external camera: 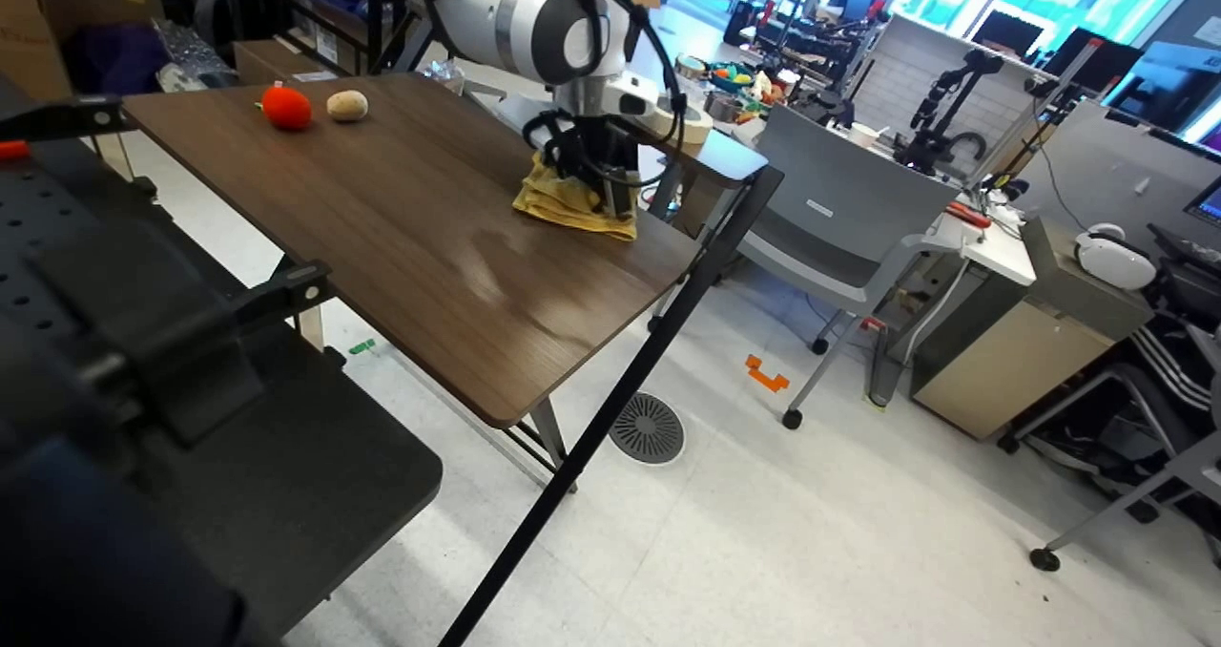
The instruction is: Wipe the table with the cloth
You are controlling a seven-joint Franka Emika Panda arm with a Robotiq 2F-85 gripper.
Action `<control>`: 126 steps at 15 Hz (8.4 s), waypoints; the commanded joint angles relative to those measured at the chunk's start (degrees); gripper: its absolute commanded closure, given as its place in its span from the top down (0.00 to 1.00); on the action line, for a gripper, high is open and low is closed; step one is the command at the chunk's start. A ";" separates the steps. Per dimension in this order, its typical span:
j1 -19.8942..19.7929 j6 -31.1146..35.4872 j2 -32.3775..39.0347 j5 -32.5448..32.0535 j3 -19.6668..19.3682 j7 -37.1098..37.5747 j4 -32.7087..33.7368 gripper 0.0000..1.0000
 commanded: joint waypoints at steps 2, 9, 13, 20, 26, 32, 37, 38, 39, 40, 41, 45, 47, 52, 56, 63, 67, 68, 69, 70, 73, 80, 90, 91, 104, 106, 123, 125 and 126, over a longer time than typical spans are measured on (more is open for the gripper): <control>-4.58 -3.20 7.21 -5.46 -4.80 -0.22 6.47 1.00; -6.45 13.85 -3.84 -5.20 2.31 -23.42 -11.86 1.00; -10.07 22.67 -9.54 -6.49 8.74 -37.15 -22.62 1.00; -20.40 25.40 -20.16 -13.99 24.08 -54.16 -41.21 1.00; -17.95 13.71 -34.94 -13.61 22.40 -53.04 -58.60 1.00; -9.52 -0.51 -33.95 -16.53 10.83 -43.23 -55.16 1.00; -11.16 1.39 -33.53 -15.92 12.14 -44.38 -55.68 1.00; -12.55 1.88 -34.44 -14.91 13.47 -45.97 -56.21 1.00; -14.71 2.89 -35.53 -12.20 15.80 -46.67 -56.93 1.00; -16.84 2.88 -35.90 -9.57 18.24 -47.92 -56.96 1.00; -17.93 3.33 -35.78 -6.99 19.98 -47.26 -56.53 1.00; -16.09 7.50 -31.98 -0.76 21.66 -40.19 -50.91 1.00; -11.27 8.70 -29.20 -2.85 18.36 -34.17 -47.27 1.00; -11.88 7.46 -30.24 -2.92 19.31 -35.30 -48.97 1.00; -12.11 9.64 -27.39 -5.35 15.02 -35.21 -48.46 1.00; -13.80 16.14 -22.41 -10.34 6.82 -33.55 -46.52 1.00; -17.89 19.47 -30.54 -12.68 12.88 -42.49 -58.79 1.00; -18.82 20.89 -31.87 -13.53 13.90 -44.49 -61.61 1.00; -19.74 21.08 -33.55 -14.25 15.42 -46.58 -64.50 1.00; -20.77 22.23 -34.92 -14.96 16.91 -48.58 -67.51 1.00; -23.11 29.38 -38.68 -17.05 21.25 -53.67 -77.42 1.00; -23.07 43.93 -35.77 -18.53 21.31 -48.73 -76.85 1.00; -18.88 35.36 -27.86 -17.99 8.21 -39.97 -59.92 1.00; -20.37 35.29 -29.35 -18.45 10.86 -41.01 -61.53 1.00; -26.04 36.58 -38.01 -20.19 33.54 -43.96 -82.06 1.00; -25.65 36.62 -37.89 -20.00 33.37 -43.78 -81.99 1.00; -14.83 27.99 -27.66 -19.71 3.57 -39.41 -59.39 1.00; -17.16 28.67 -30.78 -19.59 7.72 -41.31 -62.18 1.00; -18.25 29.07 -32.25 -19.67 9.20 -42.20 -63.67 1.00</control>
